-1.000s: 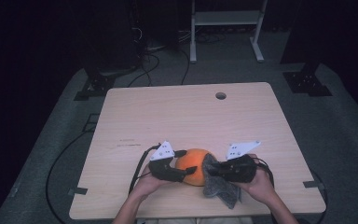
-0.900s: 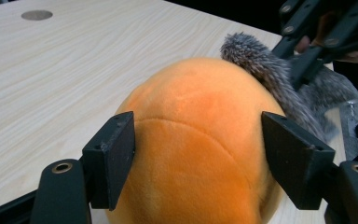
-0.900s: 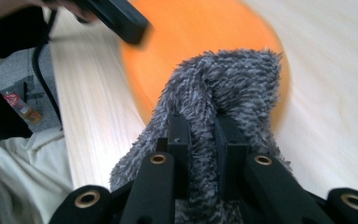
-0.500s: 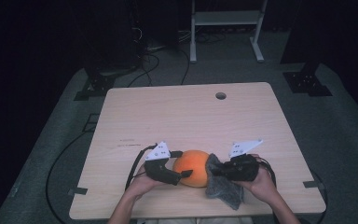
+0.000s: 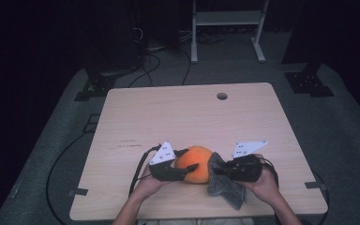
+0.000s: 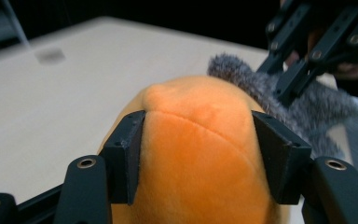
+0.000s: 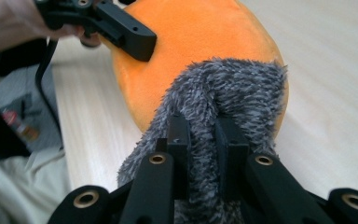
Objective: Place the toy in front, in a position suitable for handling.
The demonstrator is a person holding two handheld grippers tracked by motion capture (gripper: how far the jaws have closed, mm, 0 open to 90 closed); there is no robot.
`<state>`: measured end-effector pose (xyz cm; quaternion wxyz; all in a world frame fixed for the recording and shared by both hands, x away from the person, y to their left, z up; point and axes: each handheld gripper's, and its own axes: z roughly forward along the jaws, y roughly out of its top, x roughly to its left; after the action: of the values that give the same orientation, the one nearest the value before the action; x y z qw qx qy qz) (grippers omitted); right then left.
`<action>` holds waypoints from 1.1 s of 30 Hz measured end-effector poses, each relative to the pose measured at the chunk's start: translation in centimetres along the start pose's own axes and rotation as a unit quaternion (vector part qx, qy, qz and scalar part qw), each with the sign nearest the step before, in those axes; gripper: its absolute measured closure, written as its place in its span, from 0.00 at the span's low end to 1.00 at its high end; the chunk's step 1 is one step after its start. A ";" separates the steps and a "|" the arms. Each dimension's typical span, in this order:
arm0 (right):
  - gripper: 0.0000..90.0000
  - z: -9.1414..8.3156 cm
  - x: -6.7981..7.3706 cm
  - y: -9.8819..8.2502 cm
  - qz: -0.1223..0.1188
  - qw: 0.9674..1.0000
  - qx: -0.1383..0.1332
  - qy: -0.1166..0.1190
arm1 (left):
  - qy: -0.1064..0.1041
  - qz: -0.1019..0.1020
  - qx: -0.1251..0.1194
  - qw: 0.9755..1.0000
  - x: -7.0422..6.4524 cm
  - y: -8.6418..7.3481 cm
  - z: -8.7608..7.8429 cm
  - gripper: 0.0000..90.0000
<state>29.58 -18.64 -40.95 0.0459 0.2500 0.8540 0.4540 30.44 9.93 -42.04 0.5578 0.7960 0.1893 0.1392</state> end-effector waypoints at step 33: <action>0.86 0.5 0.1 0.5 0.007 1.000 -0.015 -0.004 | -0.014 0.023 0.062 0.998 0.3 -2.2 -0.1 0.33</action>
<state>29.80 -17.95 -40.82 0.0498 0.2568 0.8452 0.4661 30.33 10.80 -44.10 0.5067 0.8352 0.1709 0.1286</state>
